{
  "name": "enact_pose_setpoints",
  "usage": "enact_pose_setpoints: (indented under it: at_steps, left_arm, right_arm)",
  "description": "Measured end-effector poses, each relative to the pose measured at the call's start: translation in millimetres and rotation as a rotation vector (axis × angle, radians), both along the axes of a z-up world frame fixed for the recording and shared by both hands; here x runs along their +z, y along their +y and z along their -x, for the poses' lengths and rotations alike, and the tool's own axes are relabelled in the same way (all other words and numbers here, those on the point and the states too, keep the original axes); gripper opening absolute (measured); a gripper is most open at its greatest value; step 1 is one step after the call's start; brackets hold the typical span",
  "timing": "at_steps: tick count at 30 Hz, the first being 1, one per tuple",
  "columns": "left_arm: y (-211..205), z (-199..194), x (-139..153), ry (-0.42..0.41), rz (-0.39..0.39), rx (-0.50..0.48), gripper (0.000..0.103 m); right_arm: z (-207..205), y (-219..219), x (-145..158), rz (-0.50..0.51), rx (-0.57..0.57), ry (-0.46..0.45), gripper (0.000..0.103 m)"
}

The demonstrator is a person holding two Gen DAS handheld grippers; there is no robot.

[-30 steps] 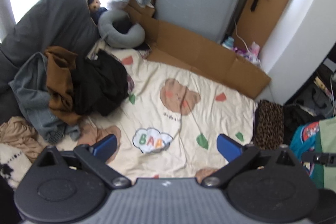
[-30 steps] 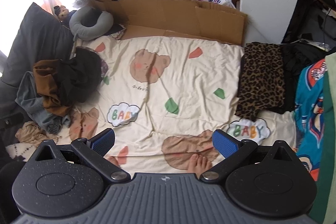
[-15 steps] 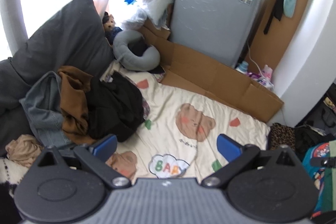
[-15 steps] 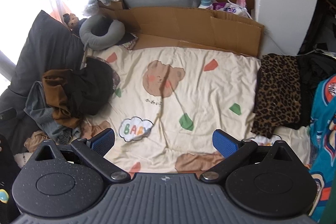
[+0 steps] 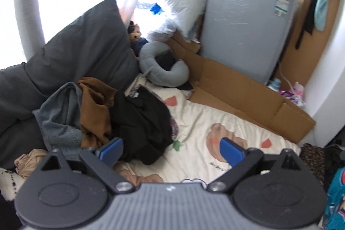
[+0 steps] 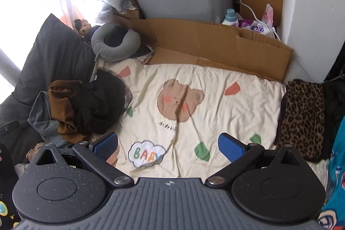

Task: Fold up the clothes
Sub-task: 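Move the left tool toward the black garment on the clothes heap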

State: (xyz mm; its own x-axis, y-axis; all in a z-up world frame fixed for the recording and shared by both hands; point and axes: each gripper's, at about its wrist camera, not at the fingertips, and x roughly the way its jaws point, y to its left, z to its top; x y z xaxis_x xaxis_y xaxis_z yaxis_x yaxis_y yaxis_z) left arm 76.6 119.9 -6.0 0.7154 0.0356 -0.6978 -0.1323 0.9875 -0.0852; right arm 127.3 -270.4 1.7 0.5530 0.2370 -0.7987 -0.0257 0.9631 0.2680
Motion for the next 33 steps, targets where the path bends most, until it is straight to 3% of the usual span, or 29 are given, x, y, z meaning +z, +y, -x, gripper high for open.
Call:
enact_pose_setpoints:
  at_steps: [13, 19, 33]
  left_arm:
    - [26, -29, -44, -0.040, -0.029, 0.011, 0.098]
    - [40, -56, -78, 0.005, -0.034, 0.035, 0.089]
    - [48, -97, -141, -0.040, -0.035, 0.069, 0.086]
  right_arm:
    - [-58, 17, -53, 0.029, 0.075, -0.002, 0.102]
    - [-76, 24, -87, 0.084, 0.088, -0.046, 0.101]
    - [-110, 22, -150, 0.025, 0.103, -0.083, 0.097]
